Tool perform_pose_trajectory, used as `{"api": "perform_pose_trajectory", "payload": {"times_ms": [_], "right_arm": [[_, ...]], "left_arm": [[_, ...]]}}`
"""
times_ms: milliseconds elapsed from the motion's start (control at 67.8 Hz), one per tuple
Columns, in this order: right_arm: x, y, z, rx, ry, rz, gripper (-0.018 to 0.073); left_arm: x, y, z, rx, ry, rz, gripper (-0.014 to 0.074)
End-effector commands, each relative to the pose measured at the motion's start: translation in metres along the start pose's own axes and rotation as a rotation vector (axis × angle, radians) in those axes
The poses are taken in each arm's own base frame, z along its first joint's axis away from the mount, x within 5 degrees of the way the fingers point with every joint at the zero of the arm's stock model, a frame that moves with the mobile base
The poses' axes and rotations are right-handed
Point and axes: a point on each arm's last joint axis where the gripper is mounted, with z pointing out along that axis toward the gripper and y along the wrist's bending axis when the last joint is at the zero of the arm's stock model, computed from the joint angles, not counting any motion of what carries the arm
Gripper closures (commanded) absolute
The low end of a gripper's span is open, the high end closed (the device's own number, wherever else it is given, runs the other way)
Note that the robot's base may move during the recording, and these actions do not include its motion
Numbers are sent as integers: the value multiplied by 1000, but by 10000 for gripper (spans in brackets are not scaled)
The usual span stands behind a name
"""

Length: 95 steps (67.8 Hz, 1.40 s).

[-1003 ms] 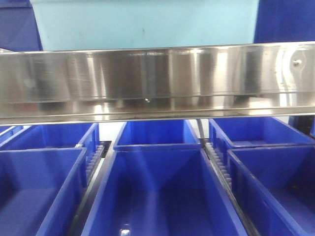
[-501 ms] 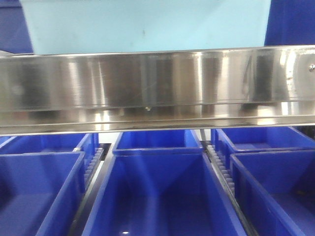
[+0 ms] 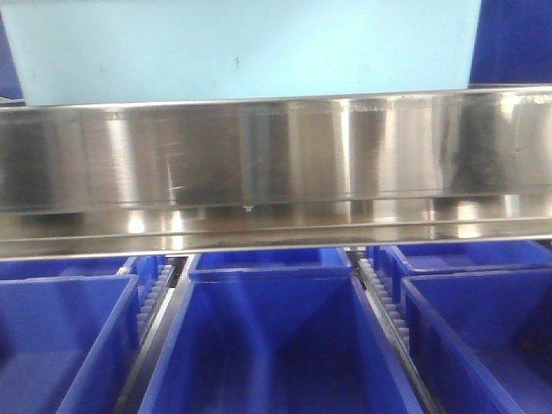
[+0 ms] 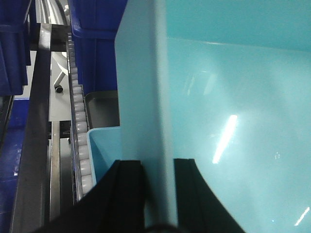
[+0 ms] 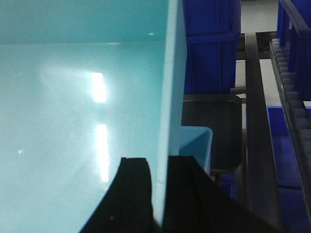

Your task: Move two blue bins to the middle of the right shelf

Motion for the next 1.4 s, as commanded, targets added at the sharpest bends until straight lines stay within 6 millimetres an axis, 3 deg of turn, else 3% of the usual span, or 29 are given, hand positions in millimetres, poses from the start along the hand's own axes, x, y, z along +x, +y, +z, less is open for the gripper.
{"api": "perform_pose_trajectory", "payload": {"times_ms": [0,1386], "right_arm": [[-4,-4,-5,28,-38,-39,724],[-4,-4,-5,28,-38,-39,724]], "left_arm": [[-11,0,-11,9,-94,12,707],[-11,0,-11,9,-94,12,707]]}}
